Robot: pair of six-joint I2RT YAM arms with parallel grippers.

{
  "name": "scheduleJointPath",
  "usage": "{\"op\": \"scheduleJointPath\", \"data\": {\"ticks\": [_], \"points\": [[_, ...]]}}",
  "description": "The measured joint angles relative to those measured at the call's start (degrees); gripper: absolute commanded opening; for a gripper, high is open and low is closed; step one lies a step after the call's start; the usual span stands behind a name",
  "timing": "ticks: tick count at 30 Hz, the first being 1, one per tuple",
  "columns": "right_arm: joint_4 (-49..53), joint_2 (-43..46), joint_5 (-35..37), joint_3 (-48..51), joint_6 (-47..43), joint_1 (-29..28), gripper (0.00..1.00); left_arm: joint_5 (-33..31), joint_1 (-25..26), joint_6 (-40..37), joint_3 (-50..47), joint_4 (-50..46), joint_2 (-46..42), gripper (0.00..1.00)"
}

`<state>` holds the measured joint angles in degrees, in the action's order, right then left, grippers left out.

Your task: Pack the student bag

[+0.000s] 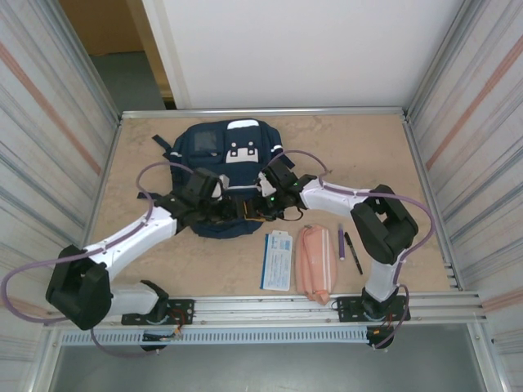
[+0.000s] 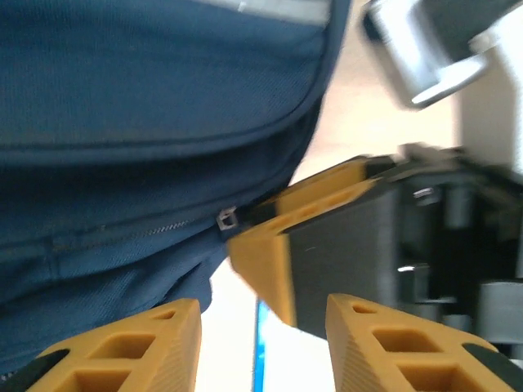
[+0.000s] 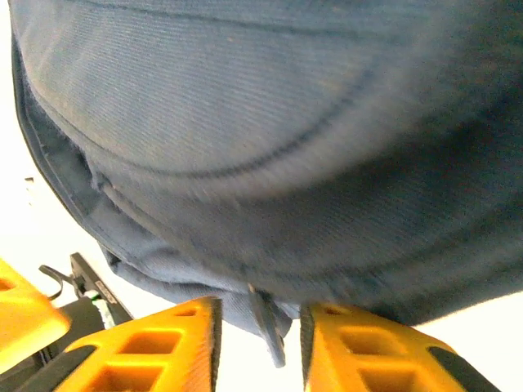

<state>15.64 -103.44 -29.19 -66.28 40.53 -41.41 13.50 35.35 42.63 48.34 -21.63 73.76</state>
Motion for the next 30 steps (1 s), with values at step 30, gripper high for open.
{"op": "scheduleJointPath", "data": {"ticks": [30], "points": [[-2.4,21.0,9.9,15.2,-2.2,15.1,0.43,-37.0,20.3,23.8,26.4,-26.6,26.6,0.51]]}}
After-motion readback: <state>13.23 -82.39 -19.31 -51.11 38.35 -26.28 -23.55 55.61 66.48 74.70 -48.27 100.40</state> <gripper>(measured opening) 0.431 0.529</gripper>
